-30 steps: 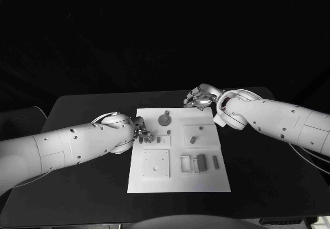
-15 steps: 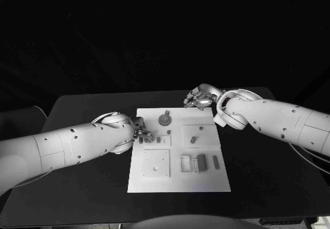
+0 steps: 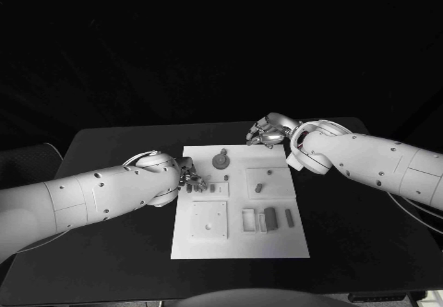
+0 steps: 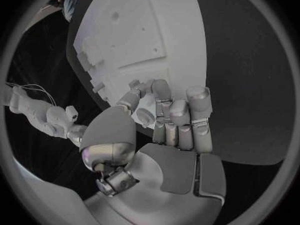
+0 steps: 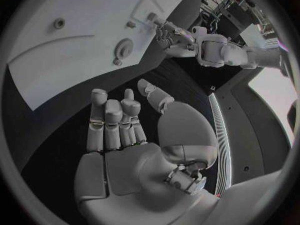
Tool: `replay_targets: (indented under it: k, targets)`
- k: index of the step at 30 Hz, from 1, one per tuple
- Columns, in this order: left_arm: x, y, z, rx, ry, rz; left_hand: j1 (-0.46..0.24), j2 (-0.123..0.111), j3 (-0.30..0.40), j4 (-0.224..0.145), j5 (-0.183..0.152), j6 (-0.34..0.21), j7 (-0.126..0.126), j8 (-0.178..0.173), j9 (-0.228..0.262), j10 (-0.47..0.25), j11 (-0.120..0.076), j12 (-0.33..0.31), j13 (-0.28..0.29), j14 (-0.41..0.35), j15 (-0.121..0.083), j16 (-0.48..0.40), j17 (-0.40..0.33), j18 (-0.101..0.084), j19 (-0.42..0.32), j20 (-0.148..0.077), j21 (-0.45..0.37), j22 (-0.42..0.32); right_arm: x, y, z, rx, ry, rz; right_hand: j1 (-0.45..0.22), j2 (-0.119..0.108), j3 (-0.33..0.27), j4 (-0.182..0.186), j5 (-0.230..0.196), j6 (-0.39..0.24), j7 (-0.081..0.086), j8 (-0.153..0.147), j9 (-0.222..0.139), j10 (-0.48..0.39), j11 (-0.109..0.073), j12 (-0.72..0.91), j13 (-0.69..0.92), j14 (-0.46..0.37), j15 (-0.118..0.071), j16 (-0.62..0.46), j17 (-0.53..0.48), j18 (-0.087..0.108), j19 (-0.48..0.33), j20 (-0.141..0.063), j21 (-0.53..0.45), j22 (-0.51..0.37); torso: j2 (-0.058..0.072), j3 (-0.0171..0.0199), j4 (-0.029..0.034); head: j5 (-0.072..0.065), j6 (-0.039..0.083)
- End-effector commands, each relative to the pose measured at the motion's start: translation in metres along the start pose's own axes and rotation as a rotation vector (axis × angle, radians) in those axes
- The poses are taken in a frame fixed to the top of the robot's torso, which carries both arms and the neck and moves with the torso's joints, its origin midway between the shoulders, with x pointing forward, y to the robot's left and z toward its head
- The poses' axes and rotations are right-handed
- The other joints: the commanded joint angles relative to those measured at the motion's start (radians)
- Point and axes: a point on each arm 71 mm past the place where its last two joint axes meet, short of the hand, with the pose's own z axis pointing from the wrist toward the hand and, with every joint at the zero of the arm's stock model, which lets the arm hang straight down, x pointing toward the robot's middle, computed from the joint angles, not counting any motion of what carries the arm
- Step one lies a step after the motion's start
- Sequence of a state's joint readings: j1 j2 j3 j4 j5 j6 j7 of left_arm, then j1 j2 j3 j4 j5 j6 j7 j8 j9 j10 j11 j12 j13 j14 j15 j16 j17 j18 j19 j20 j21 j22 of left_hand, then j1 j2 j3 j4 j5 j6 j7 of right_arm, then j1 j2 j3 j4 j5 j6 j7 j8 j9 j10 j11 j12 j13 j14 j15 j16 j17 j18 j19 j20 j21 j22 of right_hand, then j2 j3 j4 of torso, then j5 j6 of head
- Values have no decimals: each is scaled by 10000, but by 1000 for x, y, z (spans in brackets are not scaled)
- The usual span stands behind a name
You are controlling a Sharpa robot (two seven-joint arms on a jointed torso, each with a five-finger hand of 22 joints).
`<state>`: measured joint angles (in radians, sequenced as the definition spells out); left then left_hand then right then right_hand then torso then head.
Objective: Assemble the parts on the task board
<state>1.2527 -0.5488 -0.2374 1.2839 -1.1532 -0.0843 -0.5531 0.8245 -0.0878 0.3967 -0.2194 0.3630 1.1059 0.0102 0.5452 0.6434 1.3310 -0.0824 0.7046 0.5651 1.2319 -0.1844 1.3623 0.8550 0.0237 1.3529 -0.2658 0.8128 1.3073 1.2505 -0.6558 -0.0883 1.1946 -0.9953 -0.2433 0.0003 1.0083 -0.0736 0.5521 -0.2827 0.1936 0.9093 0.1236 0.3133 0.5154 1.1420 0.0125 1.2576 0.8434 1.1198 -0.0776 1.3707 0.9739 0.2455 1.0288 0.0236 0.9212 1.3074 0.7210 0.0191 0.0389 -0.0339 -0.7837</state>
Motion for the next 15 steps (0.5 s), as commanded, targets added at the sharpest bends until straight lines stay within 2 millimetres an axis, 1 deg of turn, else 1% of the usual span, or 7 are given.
replay_targets:
  k: [1, 15]
  targets:
    - [-1, -3, 0, 190, -143, -156, -100, -18, -10, 60, -71, 14, 64, 48, -13, -24, -50, 35, -18, 8, -69, 27, -9, 618, -14, -40, -34, 145, 1, 1, 0, -107, 131, -22, -109, 11, 37, 38, 53, 5, 56, -45, 13, -54, 37, 0, 3, 4, -96, 19, -14, 163, 49, -5, -65, 101, 2, 2, 0, -9, -7]
    - [-2, -1, 1, 153, -202, -197, -126, -11, -4, 96, -108, 18, 60, 54, -18, -20, -54, 41, -22, 13, -73, 26, -12, 626, -10, -46, -39, 143, 1, 1, 0, -115, 137, -21, -110, 8, 37, 36, 52, 5, 56, -47, 15, -54, 36, 1, 3, 5, -96, 20, -15, 163, 50, -5, -64, 101, -1, 2, 3, -23, -13]
